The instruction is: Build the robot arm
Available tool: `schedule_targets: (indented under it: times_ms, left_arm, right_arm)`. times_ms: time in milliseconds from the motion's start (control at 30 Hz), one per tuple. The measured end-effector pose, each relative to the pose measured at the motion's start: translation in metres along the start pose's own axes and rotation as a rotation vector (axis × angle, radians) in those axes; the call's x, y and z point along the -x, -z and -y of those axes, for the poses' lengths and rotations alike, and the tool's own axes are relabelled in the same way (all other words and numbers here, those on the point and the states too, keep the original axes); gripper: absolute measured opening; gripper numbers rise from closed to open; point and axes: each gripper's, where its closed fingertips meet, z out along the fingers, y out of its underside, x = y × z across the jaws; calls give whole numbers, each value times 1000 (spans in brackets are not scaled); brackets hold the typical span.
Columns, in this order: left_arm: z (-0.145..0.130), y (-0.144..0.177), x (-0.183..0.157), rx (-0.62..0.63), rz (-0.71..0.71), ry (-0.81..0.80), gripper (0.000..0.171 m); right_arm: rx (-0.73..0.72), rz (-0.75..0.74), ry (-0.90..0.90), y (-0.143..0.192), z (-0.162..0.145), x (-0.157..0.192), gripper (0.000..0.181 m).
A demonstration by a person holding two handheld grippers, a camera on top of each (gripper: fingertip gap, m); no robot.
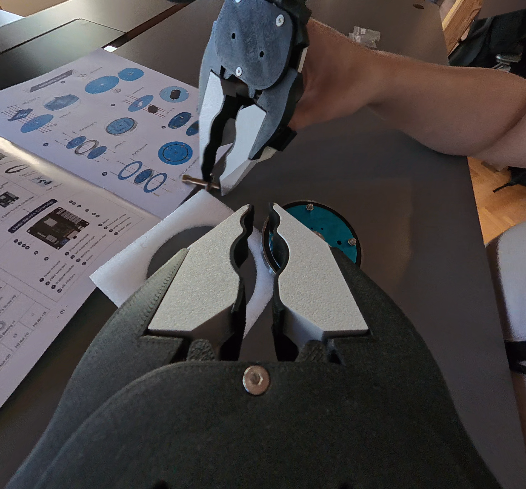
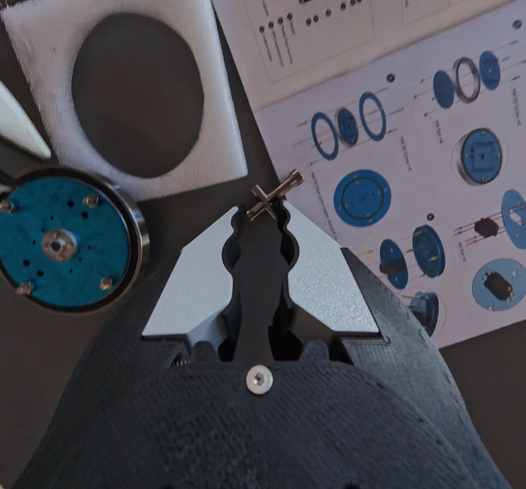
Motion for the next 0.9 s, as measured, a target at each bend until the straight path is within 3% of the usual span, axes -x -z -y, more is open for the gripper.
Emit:
schedule_targets:
  times_ms: [133,333,467,567,633,767,833,900]
  left_arm:
    - [12,0,0,-54,-40,-15,18]
    - [27,-33,-4,30,-248,130,42]
    - [46,-53,-36,30,-433,241,34]
    - [37,-66,-50,111,-388,196,31]
    - [44,-70,-62,82,-389,200,11]
    - [54,-79,-73,22,-336,210,10]
    - [61,-80,-76,-35,-320,261,10]
    - [67,-77,-74,-120,-289,349,9]
  right_arm:
    - [25,32,140,19,-24,14,22]
    - [-106,-133,602,63,-36,45,22]
    - [-191,-260,773,88,-39,60,21]
    - [-256,-266,802,104,-44,65,21]
    - [-296,-246,830,112,-49,69,21]
    - [-342,-229,851,124,-59,65,21]
    - [-474,-240,859,138,-53,67,15]
    - [-687,-319,858,162,-41,65,30]
